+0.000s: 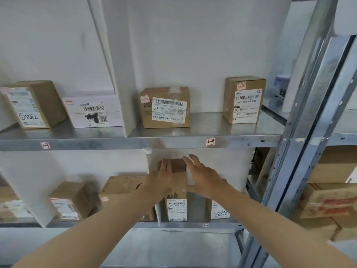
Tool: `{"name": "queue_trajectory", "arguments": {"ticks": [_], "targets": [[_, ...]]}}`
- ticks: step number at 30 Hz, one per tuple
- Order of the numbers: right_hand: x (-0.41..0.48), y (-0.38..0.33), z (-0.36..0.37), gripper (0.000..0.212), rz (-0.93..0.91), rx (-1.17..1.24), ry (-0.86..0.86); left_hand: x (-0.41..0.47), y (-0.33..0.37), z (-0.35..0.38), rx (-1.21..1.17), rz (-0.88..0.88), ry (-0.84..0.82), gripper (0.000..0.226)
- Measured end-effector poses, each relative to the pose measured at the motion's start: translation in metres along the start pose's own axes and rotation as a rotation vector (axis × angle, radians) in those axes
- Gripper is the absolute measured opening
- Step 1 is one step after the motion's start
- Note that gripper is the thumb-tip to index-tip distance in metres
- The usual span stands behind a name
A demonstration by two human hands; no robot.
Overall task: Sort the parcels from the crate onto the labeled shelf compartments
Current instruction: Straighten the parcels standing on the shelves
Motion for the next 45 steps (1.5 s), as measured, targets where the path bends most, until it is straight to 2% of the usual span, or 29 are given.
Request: {"name": "queue_trajectory", "arguments": {"ticks": [3,9,19,21,25,27,30,32,35,38,40,42,45], "targets": [[0.015,0.008,0.028,0.108,-0.002,0.018,0.002,0.015,0.005,0.020,0.049,-0.029,-0.044,0.094],[0.044,0.021,0.052,0.093,-0.027,0.056,0.151,0.039,0.010,0.033,0.012,-0.133,0.017,0.092],[0.070,0.039,0.070,0.096,-0.067,0.226,0.235,0.063,0.005,0.047,0.129,-0.150,0.052,0.082],[0.072,0.039,0.071,0.097,-0.098,0.216,0.257,0.068,0.005,0.046,0.135,-0.157,0.119,0.080],[0.077,0.037,0.067,0.093,-0.091,0.127,0.226,0.067,0.009,0.036,0.074,-0.134,0.096,0.065],[0.072,0.037,0.061,0.104,-0.092,0.127,0.239,0.064,0.011,0.034,0.035,-0.150,0.128,0.068],[0.056,0.055,0.043,0.120,-0.038,0.122,0.134,0.060,0.022,0.025,0.112,-0.143,0.236,0.093],[0.044,0.074,0.028,0.123,0.022,0.054,0.002,0.057,0.037,0.021,0.137,-0.098,0.270,0.097],[0.024,0.105,0.011,0.125,0.193,0.030,-0.171,0.056,0.073,0.012,0.129,0.068,0.282,0.091],[-0.004,0.129,0.003,0.117,0.298,-0.033,-0.252,0.059,0.114,0.013,0.009,0.293,0.349,0.071],[-0.022,0.144,0.005,0.106,0.341,-0.043,-0.248,0.060,0.132,0.019,-0.101,0.357,0.289,0.061],[-0.033,0.155,0.014,0.091,0.386,-0.035,-0.232,0.062,0.144,0.031,-0.214,0.344,0.107,0.069],[-0.041,0.162,0.035,0.076,0.404,-0.004,-0.197,0.064,0.156,0.056,-0.154,0.269,-0.053,0.087]]}}
Point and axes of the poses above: each hand's wrist, its own x-axis towards the middle knuckle, its own z-axis out of the palm, y = z × x, the point moved 3 cm from there along x, towards the middle knuckle, and after that the axes turned 13 degrees about x, right-handed, at the moved point
